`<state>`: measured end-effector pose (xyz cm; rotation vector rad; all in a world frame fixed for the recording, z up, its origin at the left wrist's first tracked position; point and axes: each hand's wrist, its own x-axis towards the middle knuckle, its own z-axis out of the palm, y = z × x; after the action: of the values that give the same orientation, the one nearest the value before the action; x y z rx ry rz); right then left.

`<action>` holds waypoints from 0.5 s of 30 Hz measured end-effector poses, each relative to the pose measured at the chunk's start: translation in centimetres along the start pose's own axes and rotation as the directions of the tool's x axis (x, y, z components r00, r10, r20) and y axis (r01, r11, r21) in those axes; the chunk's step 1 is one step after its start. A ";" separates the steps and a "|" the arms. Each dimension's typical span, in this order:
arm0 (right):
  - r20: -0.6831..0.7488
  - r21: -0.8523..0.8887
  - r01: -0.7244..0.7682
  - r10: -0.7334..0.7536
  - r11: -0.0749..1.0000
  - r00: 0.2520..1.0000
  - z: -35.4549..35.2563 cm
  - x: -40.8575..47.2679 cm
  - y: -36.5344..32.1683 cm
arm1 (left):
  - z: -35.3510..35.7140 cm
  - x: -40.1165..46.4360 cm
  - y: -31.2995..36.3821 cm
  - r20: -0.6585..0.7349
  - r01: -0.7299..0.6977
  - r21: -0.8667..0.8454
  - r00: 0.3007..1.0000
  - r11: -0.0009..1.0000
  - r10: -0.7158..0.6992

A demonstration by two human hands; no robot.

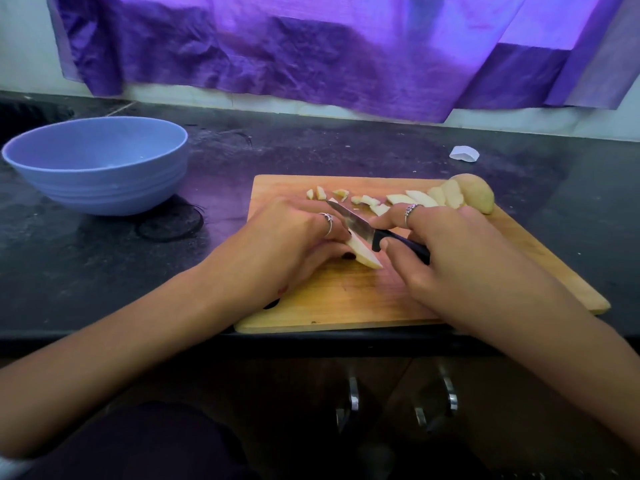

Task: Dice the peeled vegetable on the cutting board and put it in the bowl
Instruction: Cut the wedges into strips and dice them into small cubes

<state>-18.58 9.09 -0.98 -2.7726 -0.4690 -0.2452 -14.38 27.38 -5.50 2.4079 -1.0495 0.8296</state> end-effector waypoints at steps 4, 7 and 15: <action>0.038 0.025 -0.025 0.024 0.999 0.999 -0.5 0.4 0.0 | -0.1 0.2 0.1 0.018 -0.018 -0.014 1.000 1.000 0.018; 0.058 0.048 -0.043 0.040 0.998 0.998 -1.2 0.7 0.1 | -0.1 0.3 0.1 0.026 -0.046 -0.019 0.999 0.999 0.046; 0.106 -0.026 0.001 0.002 1.000 0.994 -1.5 0.3 -0.7 | 0.1 0.2 0.0 0.013 -0.066 -0.041 0.998 0.997 0.067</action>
<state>-18.70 9.30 0.73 -2.8216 -0.4940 -0.1042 -14.23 27.17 -5.44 2.3602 -1.1465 0.8058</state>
